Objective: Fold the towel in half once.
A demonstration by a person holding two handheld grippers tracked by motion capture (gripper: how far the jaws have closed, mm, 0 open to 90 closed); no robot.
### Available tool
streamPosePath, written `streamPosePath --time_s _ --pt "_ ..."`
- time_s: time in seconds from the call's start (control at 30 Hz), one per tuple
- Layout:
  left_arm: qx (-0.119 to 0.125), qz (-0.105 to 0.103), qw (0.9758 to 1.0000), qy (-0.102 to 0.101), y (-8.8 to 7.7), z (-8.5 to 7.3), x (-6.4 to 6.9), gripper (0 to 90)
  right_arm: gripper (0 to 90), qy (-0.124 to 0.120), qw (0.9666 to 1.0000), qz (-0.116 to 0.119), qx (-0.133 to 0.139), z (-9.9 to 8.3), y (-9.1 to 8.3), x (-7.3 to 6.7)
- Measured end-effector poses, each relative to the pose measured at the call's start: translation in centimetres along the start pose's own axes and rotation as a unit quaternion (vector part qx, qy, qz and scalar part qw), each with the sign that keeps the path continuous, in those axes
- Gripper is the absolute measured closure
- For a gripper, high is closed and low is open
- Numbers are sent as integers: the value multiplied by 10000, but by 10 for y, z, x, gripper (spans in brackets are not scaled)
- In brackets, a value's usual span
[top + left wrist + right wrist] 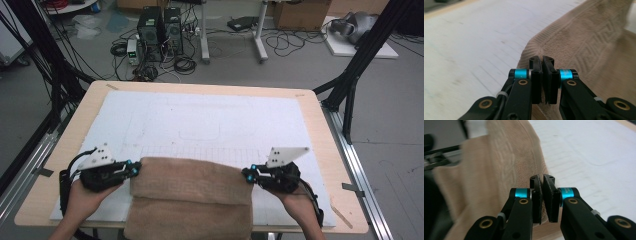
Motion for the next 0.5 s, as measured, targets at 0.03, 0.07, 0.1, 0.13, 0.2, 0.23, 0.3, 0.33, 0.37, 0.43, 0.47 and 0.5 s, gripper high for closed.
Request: streamPosePath --time_s 0.03,0.07,0.1,0.13,0.2,0.23,0.3,0.33,0.37,0.43,0.47,0.5 --pt "-64 -88 9999 67 -3 -7 7 833 833 -48 9999 152 -14 -3 -1 -10" --pt "-87 -172 9998 109 -6 -11 13 790 795 -83 9997 227 -65 -7 -1 -18" --pt "-81 -198 9997 110 -10 -14 15 744 757 -113 9995 286 -95 -10 -1 -23" --pt "-65 -149 9998 100 -13 -15 15 708 740 -92 9994 319 -86 -13 -1 -26" --pt "-36 -57 9999 107 -16 -13 10 650 704 -47 9998 194 -98 -15 -1 -20" --pt "-14 5 9999 106 -15 -11 6 640 689 21 9998 181 -71 -15 0 -16" --pt "28 142 9998 115 -11 -7 -5 631 678 69 9999 35 -64 -16 4 -4" --pt "43 182 9998 54 -7 -5 -10 632 666 135 9999 -3 -56 -16 6 2" --pt "42 248 9997 2 -2 -4 -17 632 655 226 9997 -43 -54 -17 10 10" --pt "43 316 9994 -132 8 -2 -28 644 646 359 9992 -158 -125 -21 18 25" --pt "33 368 9992 -177 14 -2 -34 654 638 442 9989 -152 -93 -22 22 31" --pt "-22 459 9986 -249 20 -2 -39 664 634 506 9985 -199 -78 -23 25 37"
Point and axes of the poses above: each handheld gripper's, and its own axes: y roughly forward along the jaws, z roughly out of its top, x roughly to its right, the point moved 10 cm from there along y, roughly forward along the jaws, and after that the axes turned 8 degrees about -x, right-handed, at the moved point
